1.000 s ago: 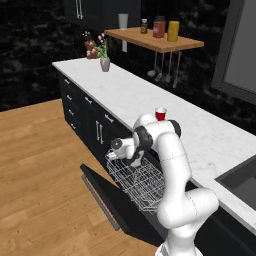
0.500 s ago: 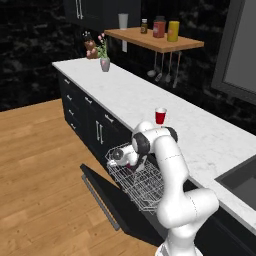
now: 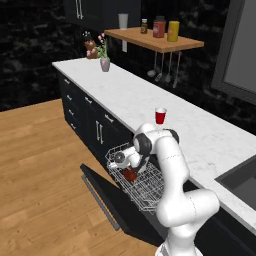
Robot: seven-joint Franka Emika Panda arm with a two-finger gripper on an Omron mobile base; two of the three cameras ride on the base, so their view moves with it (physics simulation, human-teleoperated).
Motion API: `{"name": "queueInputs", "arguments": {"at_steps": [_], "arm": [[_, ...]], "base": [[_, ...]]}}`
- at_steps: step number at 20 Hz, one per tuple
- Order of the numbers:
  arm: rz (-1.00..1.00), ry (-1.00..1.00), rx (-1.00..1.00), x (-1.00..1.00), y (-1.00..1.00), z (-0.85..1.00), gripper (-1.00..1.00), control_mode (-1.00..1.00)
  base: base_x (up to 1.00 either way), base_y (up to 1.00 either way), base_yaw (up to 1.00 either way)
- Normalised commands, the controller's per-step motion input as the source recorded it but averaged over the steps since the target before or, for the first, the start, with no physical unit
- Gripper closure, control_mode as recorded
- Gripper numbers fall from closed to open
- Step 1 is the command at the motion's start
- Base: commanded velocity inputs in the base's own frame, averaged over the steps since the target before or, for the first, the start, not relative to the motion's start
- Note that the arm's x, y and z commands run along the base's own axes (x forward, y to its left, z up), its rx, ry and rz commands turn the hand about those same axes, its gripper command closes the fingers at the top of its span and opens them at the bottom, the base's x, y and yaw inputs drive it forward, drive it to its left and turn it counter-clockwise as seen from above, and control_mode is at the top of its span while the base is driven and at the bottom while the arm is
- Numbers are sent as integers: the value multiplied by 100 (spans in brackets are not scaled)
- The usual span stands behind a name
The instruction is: Pick up the cup and bowl from the counter, place them in the dishwasher, and close the dishwasher door.
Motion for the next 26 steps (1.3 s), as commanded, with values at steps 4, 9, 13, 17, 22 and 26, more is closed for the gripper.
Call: {"name": "queueInputs", "arguments": {"at_steps": [4,9,13,17,22,26], "arm": [[0,0,0,0,0,21,-100,-100],[0,-10,5,-30,0,94,-100,-100],[0,-6,11,-55,0,100,-100,-100],[0,4,10,-39,7,100,-100,-100],[0,16,9,-35,21,100,-100,-100],[0,18,4,-13,23,100,-100,-100]], "base": [[0,0,0],[0,0,0],[0,0,0],[0,0,0],[0,0,0],[0,0,0]]}}
